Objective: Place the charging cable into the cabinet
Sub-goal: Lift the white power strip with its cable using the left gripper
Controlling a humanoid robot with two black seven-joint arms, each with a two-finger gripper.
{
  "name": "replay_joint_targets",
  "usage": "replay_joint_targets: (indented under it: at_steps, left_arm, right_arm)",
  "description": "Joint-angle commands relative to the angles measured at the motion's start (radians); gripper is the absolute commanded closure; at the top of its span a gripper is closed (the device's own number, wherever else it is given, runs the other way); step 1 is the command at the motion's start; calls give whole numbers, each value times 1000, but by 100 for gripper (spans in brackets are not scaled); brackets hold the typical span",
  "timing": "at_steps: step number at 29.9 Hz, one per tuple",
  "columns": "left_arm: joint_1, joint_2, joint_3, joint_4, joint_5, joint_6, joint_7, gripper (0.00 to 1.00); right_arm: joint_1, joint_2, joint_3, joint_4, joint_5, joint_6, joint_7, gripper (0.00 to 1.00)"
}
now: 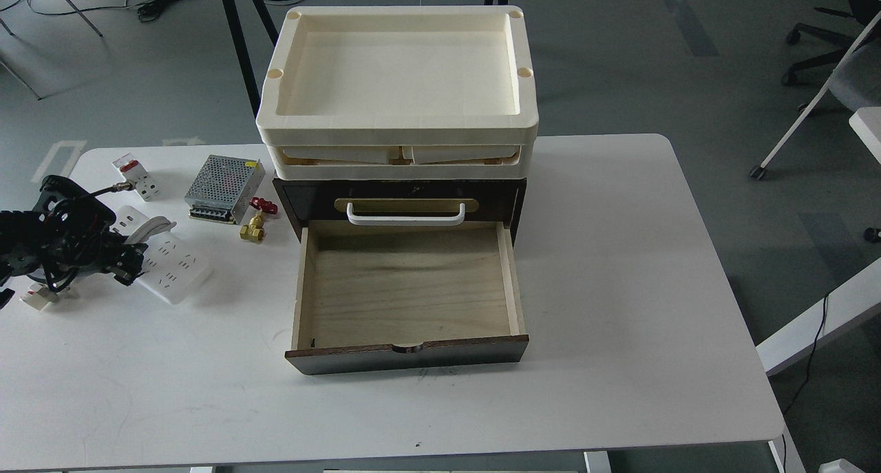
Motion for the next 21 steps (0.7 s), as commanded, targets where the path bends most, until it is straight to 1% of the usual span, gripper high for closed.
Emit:
replay_joint_targets:
  at_steps: [1, 5, 9, 11, 13, 15, 17, 19, 21]
  left_arm:
    - [-34, 2, -3, -6, 0, 2, 0, 100]
    - [-80, 28, 0, -21, 0, 2, 0, 100]
    - [-99, 116, -4, -53, 0, -4, 0, 100]
    - [-108, 168, -4, -97, 0, -12, 0, 100]
    - [-108, 240, -4, -169, 0, -18, 0, 100]
    - [-105, 336, -3, -277, 0, -49, 0, 100]
    - [-105, 447, -4, -425, -52, -113, 0, 100]
    - [-103, 574, -3, -602, -126, -181, 0, 100]
    - [-99, 695, -3, -779, -209, -221, 0, 100]
  right_arm:
    - [-4, -1, 0, 0, 0, 0, 0, 0]
    - [-5, -1, 0, 0, 0, 0, 0, 0]
    - [-10, -1, 0, 0, 0, 0, 2, 0]
    - [-11, 0, 0, 0, 0, 0, 2, 0]
    - [-11, 0, 0, 0, 0, 0, 2, 0]
    - [-11, 0, 0, 0, 0, 0, 2, 0]
    - [-11, 0, 0, 0, 0, 0, 2, 0]
    - [-11, 0, 0, 0, 0, 0, 2, 0]
    - [-13, 0, 0, 0, 0, 0, 2, 0]
